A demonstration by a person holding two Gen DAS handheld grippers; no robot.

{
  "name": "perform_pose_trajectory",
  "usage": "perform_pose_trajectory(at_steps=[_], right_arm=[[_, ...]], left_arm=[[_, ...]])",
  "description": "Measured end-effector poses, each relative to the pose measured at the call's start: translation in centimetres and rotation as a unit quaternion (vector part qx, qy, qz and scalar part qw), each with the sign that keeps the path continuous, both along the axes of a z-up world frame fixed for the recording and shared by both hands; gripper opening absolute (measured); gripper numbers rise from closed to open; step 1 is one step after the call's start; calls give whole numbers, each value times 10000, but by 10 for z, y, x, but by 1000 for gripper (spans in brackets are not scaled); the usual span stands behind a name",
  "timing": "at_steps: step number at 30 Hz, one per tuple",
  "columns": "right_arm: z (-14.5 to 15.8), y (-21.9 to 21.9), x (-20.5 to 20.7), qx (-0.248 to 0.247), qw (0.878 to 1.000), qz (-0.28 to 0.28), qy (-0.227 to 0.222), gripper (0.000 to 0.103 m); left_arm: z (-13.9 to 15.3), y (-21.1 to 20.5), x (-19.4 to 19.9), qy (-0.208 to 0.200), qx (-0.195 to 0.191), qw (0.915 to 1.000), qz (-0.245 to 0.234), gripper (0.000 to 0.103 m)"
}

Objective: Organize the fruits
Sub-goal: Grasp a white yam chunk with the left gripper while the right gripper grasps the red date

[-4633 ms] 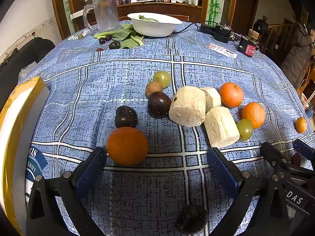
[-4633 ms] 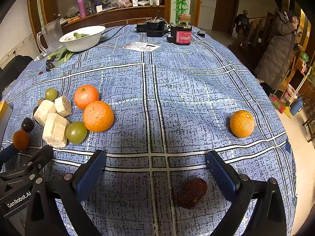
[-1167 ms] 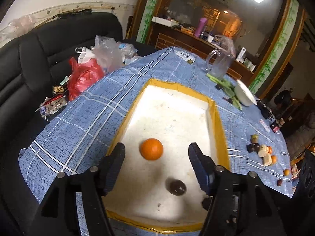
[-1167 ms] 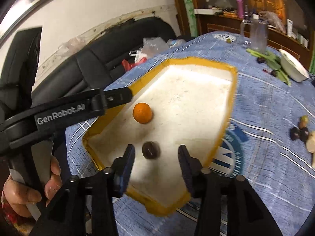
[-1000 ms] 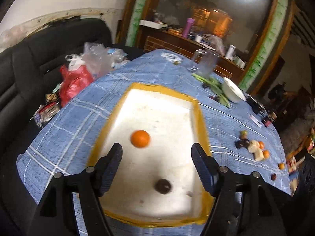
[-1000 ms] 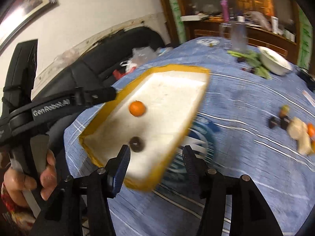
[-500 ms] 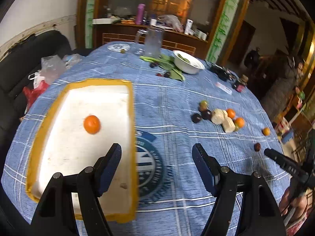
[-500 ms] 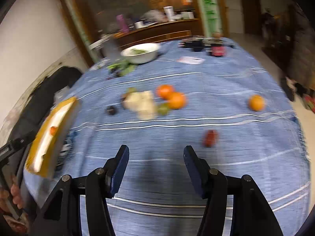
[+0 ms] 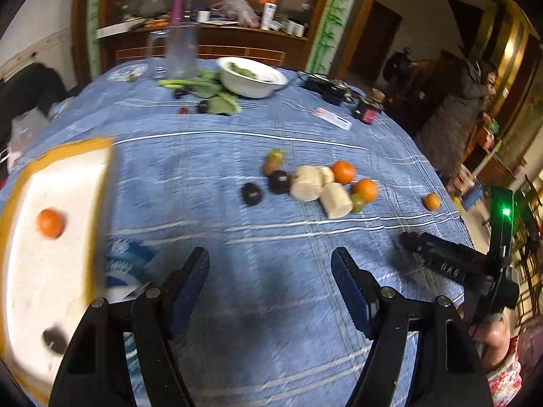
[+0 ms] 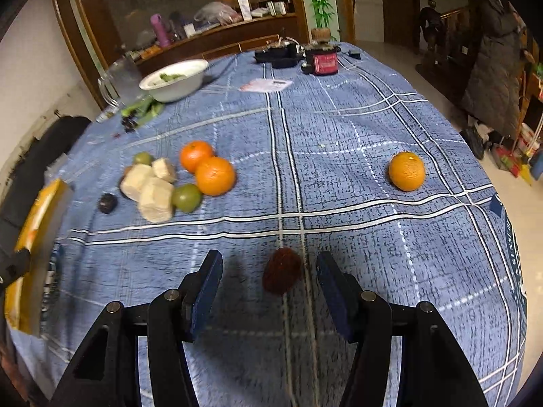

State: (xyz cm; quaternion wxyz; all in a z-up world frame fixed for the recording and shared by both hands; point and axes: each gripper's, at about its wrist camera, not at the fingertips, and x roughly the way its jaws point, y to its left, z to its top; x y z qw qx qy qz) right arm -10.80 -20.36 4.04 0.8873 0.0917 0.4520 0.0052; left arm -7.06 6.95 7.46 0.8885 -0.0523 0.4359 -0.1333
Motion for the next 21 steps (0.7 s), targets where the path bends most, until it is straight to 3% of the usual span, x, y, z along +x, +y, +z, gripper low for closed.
perform_pose_trajectory(at_steps=[3,5,8,13,19,21], right_arm=[[-5,-1,2,-22,10000,24,10,56],[-6,-1,3,-81,9999,56,-33,41],[-8,-3,1,46,9997,93,-203,39],[-9,-8,0,368,9988,149,-303,36],[-8,-11,-2,574,9976,200,-322,36],[-8,-11,-2,597,9974,228,-319,36]], left_arm=[[-8,-20,26,99,-123,9997,-204,73],[-14,-30,41,168,-147,9995,-237,73],[-21,-50,57,194,-155,9989,-406,73],[-34,-88,71,195,152,9970,-731,71],[-54,-117,89,272,619,9955,-663,71],[-57,-122,90,259,618,9953,-695,65]])
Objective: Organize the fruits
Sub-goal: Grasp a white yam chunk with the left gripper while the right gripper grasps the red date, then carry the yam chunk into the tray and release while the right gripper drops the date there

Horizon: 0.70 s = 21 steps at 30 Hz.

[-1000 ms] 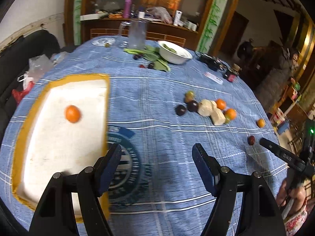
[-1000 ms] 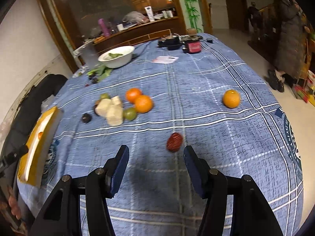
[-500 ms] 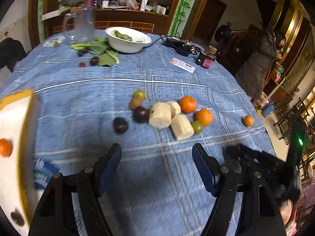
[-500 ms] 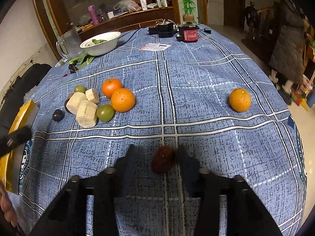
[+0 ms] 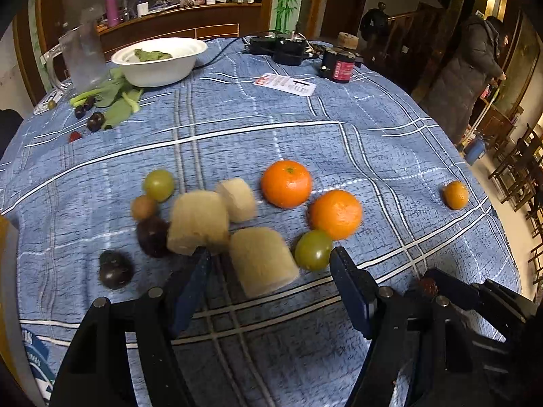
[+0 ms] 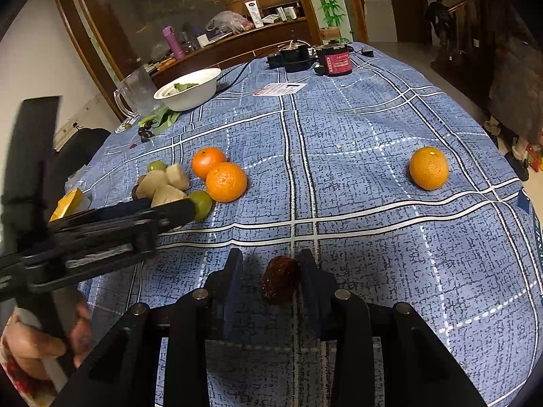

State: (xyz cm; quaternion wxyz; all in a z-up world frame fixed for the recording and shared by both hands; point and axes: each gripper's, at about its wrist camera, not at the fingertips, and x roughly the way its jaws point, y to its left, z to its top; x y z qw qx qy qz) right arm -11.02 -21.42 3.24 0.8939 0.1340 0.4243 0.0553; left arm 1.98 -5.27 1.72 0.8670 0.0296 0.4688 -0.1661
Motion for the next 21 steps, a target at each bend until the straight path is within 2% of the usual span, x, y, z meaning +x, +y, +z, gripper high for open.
perform_pose_trajectory(at_steps=[1,3,4,5,8,10,13,14,18,21], right_arm=[[0,0,0,7,10000,2,0,36],[0,0,-1,31,10000,6,-1,36],[0,0,-1,39,10000,10,1,36],[0,-1,0,46,10000,15,4,36],[0,-1,-1,41,10000,33,39,36],[1,0,-3,-6,9999,52,90,36],[2,2,-8,-106,9998,96,146,35],[2,3,-10,-164,9997,123,157,30],[4,10,-16,-375,9987,277,189,30],[6,10,-20,-252,9991,287,174,30]], left_arm=[[0,-1,-2,-18,-52,10000,-32,53],[5,-6,-9,-232,143,9996,-21,50],[9,-7,-15,-401,282,9988,-4,42],[14,-5,-19,-508,367,9980,12,28],[25,11,-25,-332,17,9994,15,25],[32,24,-33,-386,-71,9992,71,24],[38,47,-49,-289,-457,9985,102,14],[38,53,-54,-258,-532,9982,126,14],[36,69,-64,-237,-704,9972,107,14],[28,73,-63,-84,-785,9968,89,14]])
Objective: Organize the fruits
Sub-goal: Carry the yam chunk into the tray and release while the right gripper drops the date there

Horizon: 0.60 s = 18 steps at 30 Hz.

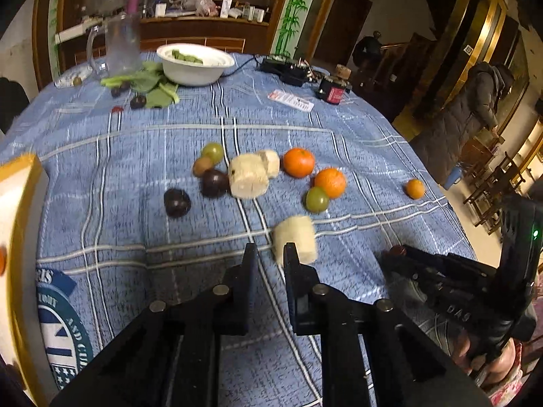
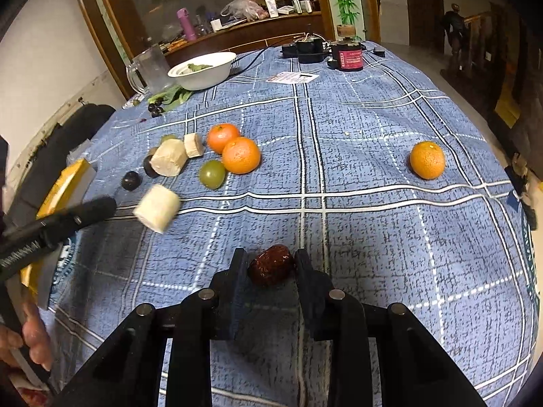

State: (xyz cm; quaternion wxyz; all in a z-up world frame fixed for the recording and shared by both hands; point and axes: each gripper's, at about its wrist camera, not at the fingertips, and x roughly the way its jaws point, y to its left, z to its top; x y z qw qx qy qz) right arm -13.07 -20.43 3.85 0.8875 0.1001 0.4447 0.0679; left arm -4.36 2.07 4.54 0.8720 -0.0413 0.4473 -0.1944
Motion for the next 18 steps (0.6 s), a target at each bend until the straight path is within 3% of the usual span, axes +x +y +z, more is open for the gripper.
perform_pose_trajectory(at_steps=[3,5,7,8,9,13,14,15,16,17,18], right_arm=[[2,-3,-3,76,9999,-67,-25,30],[3,-5,-4,93,9999,-84,-26,30],[4,-6,-4,105,9999,-80,-51,30],[5,-6,-5,121,9999,-68,-66,30],[6,-6,-5,132,9999,-62,-73,30],[6,-5,-6,190,9998,-40,-74,30],[6,-5,-7,201,9998,-37,-72,30],[6,-4,-7,208,9998,-29,-70,30],[6,-3,-8,189,9998,-18,-67,30],[6,-2,-8,147,9999,-13,-62,30],[6,-1,-8,112,9999,-7,-52,30]], left_arm=[[-7,-1,2,60,22,10000,40,25],[-7,-5,4,13,-62,10000,10,49],[-4,-10,6,-80,-100,9999,-10,66],[-2,-15,10,-139,-80,9999,-20,75],[-2,-20,13,-157,-33,9999,-33,76],[-12,-44,25,-79,338,9992,-178,76],[-17,-51,26,-36,502,9985,-216,72],[-20,-54,26,-2,570,9980,-255,66],[-24,-57,26,47,626,9976,-309,42],[-29,-60,25,111,776,9964,-323,32],[-31,-60,24,72,828,9960,-317,33]])
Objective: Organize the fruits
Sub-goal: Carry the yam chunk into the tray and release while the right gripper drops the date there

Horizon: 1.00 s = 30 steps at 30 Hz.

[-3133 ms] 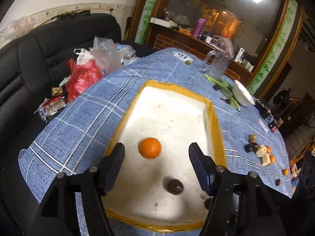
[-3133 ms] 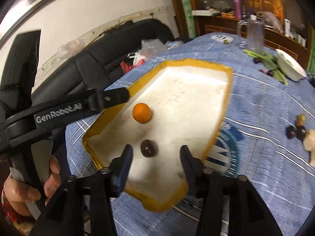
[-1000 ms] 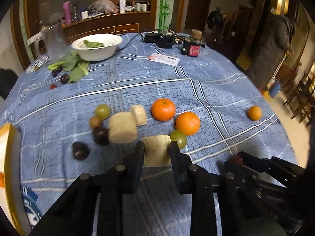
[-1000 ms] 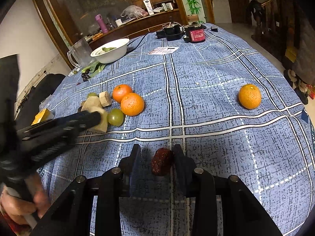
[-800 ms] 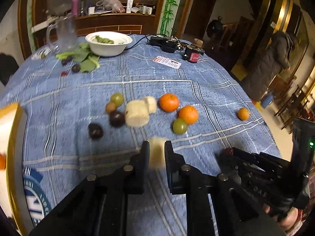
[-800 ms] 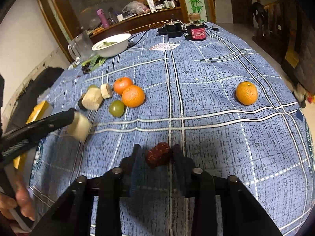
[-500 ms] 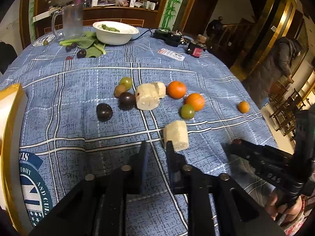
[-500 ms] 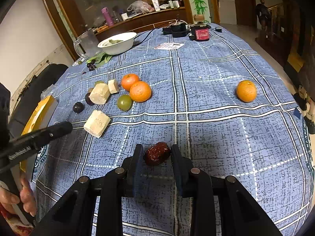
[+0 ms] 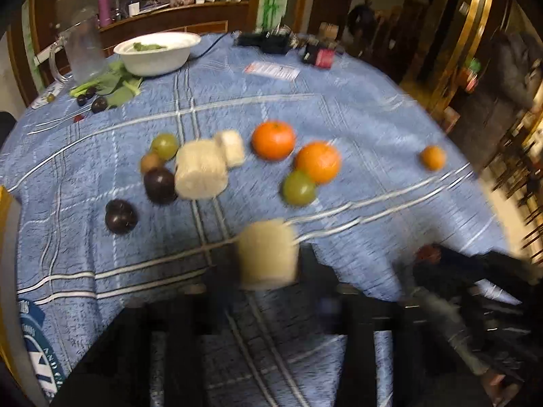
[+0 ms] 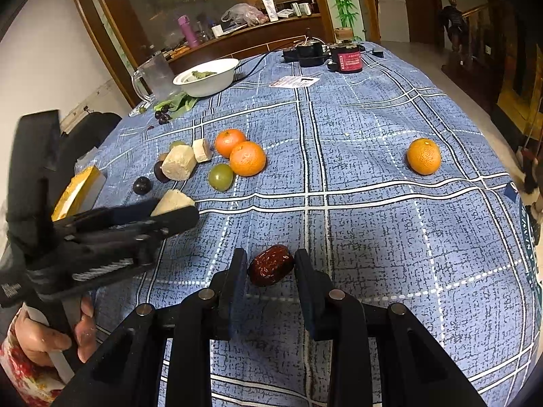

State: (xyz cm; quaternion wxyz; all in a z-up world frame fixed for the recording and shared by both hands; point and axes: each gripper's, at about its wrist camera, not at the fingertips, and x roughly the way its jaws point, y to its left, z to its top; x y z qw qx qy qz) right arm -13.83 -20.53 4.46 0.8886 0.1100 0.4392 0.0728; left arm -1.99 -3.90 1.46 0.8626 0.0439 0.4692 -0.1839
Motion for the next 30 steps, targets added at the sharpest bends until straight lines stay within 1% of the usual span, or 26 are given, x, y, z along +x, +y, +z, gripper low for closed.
perform_pose_trajectory(at_steps=[3,7,12,17,19,24,27,30], right_arm=[[4,1,-3,5,10000,-26,-16,31],[14,6,-12,-8,9999,10,-112,31],[32,24,-25,-92,9995,160,-256,31],[53,57,-33,-131,9980,454,-410,31],[61,75,-36,-196,9968,589,-495,31],[79,120,-47,-288,9925,969,-685,31],[88,149,-50,-320,9887,1246,-768,31],[96,179,-51,-355,9839,1548,-820,31]], left_arm=[[4,8,-5,-16,-167,9998,65,32],[23,30,-23,-180,-476,9985,220,33],[56,75,-54,-465,-929,9932,528,33],[77,128,-79,-676,-1181,9862,947,33],[82,146,-86,-744,-1211,9839,1081,33],[93,197,-103,-1007,-1145,9757,1574,33],[94,227,-110,-1111,-1068,9698,1891,33],[90,257,-115,-1111,-1087,9635,2179,33]])
